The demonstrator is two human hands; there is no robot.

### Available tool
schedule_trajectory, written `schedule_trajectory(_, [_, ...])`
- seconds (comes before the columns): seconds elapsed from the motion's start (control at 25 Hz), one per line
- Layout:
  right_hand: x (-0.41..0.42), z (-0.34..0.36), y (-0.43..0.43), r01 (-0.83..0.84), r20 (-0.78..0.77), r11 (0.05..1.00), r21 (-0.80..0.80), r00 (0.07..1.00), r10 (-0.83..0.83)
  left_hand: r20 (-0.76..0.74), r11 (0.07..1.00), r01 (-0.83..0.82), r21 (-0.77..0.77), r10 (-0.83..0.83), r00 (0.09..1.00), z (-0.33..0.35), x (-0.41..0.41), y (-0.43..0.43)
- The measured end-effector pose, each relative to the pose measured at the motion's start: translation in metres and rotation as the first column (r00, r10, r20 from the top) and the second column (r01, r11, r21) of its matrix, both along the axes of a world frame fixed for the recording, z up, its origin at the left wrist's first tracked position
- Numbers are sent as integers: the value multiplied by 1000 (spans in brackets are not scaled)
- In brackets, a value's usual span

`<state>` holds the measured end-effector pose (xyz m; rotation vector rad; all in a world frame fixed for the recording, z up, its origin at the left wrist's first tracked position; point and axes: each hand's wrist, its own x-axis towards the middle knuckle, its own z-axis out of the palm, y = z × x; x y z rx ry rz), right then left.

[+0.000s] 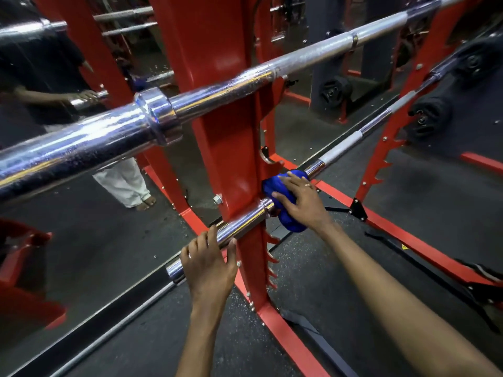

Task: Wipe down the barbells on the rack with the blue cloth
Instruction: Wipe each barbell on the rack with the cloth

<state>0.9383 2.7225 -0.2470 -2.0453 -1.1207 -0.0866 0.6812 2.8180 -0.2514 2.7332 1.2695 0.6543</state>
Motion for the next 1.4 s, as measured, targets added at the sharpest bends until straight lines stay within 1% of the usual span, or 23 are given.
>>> schedule_trajectory(0.04, [11,-5,-3,45,7,999,-23,999,-45,25,1000,15,18,-15,1000,-2,-1,1])
schedule_trajectory(0.08, [21,-9,-4,113,-30,994,2,993,-113,53,999,25,47,-27,998,-4,-2,2])
schedule_trajectory(0.16, [34,-12,1,217,-140,973,77,969,-205,78,998,31,55,-36,996,-6,-1,4])
schedule_trajectory(0.2, [33,-10,7,242,-177,967,79,958,-225,75,998,34,57,-38,996,-7,-1,4])
schedule_trajectory(0.24, [30,-11,12,244,-177,967,67,957,-229,73,998,38,58,-42,996,-7,-1,2])
schedule_trajectory(0.32, [20,-11,16,186,-49,981,53,982,-183,91,996,44,77,-51,995,-6,0,0])
schedule_trajectory(0.4, [10,-20,14,92,97,994,50,991,-97,114,995,46,87,-56,992,-5,3,0])
schedule_trajectory(0.48, [8,-20,10,38,157,995,91,986,-51,95,996,60,58,-66,993,-3,11,-3])
schedule_trajectory(0.56, [30,-14,14,70,124,990,126,989,-85,43,995,95,11,-95,995,1,21,-6])
schedule_trajectory(0.64, [59,-4,17,160,57,980,117,984,-168,16,993,115,-29,-115,993,5,32,-6])
schedule_trajectory(0.72, [83,-3,16,209,34,973,95,977,-213,13,994,110,-15,-110,994,2,36,-8])
schedule_trajectory(0.8, [95,-4,16,239,51,966,96,968,-245,42,994,103,25,-104,994,-4,39,-12])
schedule_trajectory(0.92, [93,-4,22,301,42,950,86,951,-306,56,986,163,42,-165,985,-10,62,-23])
schedule_trajectory(0.96, [89,-8,22,292,61,953,84,953,-297,41,981,185,52,-187,982,-12,74,-28])
schedule_trajectory(1.0, [84,-14,22,247,102,965,88,961,-256,31,981,182,67,-184,982,-12,88,-31])
schedule_trajectory(1.04, [82,-21,20,163,155,982,96,972,-176,28,985,149,86,-151,988,-13,102,-32])
schedule_trajectory(1.12, [88,-25,11,-59,267,994,95,963,31,51,991,25,128,-32,998,-17,122,-33])
schedule_trajectory(1.16, [101,-21,9,-144,312,988,61,943,118,84,988,-33,152,20,996,-21,128,-33])
schedule_trajectory(1.2, [116,-15,8,-184,335,983,22,927,166,114,982,-69,175,49,992,-25,130,-34])
schedule_trajectory(1.24, [131,-11,7,-176,341,984,-1,926,166,135,976,-91,196,66,989,-29,132,-35])
schedule_trajectory(1.28, [143,-8,8,-130,335,992,1,934,122,146,973,-108,206,79,986,-31,132,-37])
schedule_trajectory(1.4, [153,-4,11,-2,246,998,58,969,-12,141,972,-164,171,140,980,-29,137,-41])
